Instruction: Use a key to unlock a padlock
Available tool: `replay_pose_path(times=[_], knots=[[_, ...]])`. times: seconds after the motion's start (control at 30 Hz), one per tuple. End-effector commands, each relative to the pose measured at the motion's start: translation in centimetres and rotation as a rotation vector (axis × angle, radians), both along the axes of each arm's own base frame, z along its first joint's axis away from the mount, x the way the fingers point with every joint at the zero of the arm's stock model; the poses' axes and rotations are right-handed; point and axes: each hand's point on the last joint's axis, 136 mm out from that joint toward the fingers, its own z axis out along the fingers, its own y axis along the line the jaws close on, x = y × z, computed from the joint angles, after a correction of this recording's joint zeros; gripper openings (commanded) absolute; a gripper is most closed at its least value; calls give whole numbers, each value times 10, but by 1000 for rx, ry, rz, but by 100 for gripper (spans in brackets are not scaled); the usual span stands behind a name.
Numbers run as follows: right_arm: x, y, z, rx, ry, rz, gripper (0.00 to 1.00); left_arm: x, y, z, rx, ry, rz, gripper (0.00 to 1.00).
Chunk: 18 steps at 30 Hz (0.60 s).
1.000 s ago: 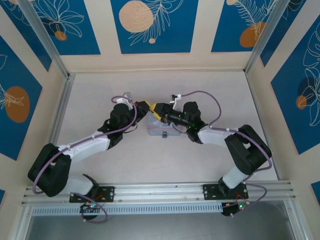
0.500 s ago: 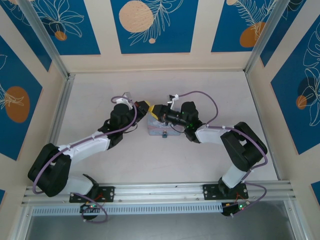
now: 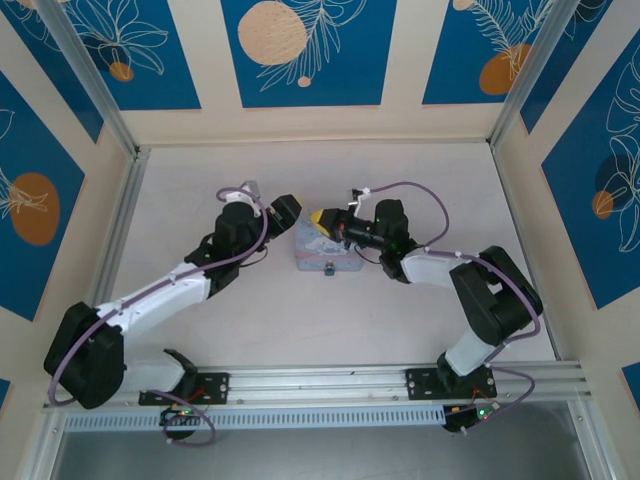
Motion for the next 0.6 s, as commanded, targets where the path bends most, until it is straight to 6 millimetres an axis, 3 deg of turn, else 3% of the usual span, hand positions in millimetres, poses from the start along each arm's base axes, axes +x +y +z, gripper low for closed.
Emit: replay_pose_path(times=[0.0, 0.13, 0.4, 0.57], knots=[[-16, -14, -2, -74, -41, 68, 0, 1, 14, 20, 156, -9, -49, 79], [-28, -28, -6, -126, -79, 132, 0, 6, 12, 22, 248, 41, -171, 83], [-43, -51, -11, -203, -102, 192, 0, 8, -23, 6, 355, 126, -515, 88], [-44, -52, -14, -202, -90, 198, 0, 9, -45, -12, 299, 184, -638, 82]])
